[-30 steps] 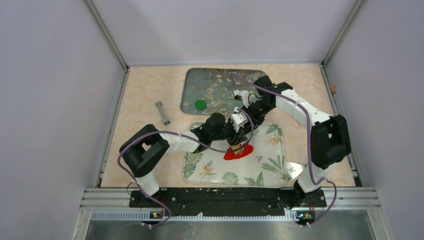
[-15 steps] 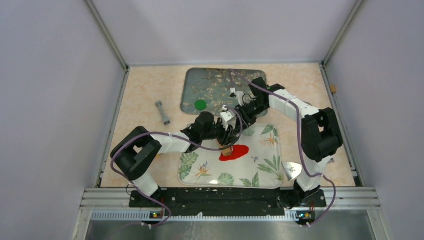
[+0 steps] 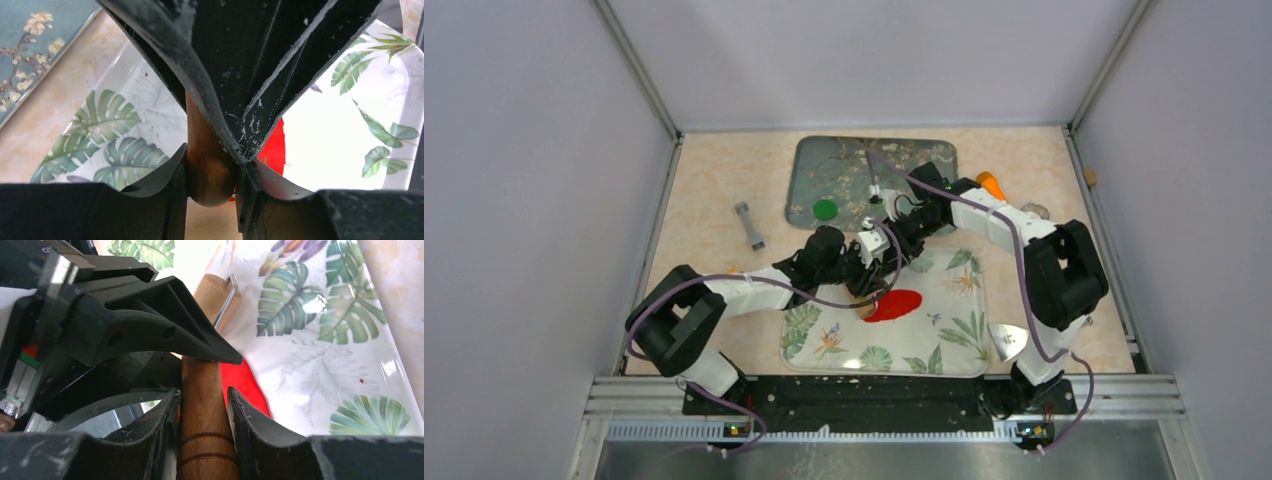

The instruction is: Roll out the dumpling wrappers from the dough

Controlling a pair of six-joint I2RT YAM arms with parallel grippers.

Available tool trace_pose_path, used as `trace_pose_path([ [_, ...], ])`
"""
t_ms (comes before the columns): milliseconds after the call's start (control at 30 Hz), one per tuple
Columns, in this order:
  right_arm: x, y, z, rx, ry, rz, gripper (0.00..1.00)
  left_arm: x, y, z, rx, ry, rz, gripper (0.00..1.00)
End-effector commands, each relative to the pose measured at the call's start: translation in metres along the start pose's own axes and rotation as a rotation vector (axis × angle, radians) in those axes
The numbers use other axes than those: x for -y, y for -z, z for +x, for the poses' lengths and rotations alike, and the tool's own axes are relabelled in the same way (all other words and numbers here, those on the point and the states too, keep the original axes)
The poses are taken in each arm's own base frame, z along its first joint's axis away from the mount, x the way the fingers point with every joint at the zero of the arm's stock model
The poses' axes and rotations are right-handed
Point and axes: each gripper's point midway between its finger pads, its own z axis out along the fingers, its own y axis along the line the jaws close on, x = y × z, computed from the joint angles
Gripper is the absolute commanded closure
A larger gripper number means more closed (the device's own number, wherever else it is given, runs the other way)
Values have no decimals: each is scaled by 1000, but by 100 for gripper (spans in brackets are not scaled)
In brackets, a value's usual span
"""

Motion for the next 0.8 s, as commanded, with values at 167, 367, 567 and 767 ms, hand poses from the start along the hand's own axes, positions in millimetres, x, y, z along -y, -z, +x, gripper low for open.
trace_pose_path([
  [167, -16, 44, -17, 36, 179, 143, 100, 56, -3, -69, 116, -57, 160, 100],
  [367, 0, 57, 19, 6, 171, 198, 100, 62, -32, -57, 95, -71, 172, 100],
  [567, 19, 30, 49, -28, 154, 211, 100, 52, -39, -16, 16, -71, 154, 100],
  [767, 13, 7, 49, -41, 167, 182, 100, 52, -19, 4, -32, -35, 143, 100],
])
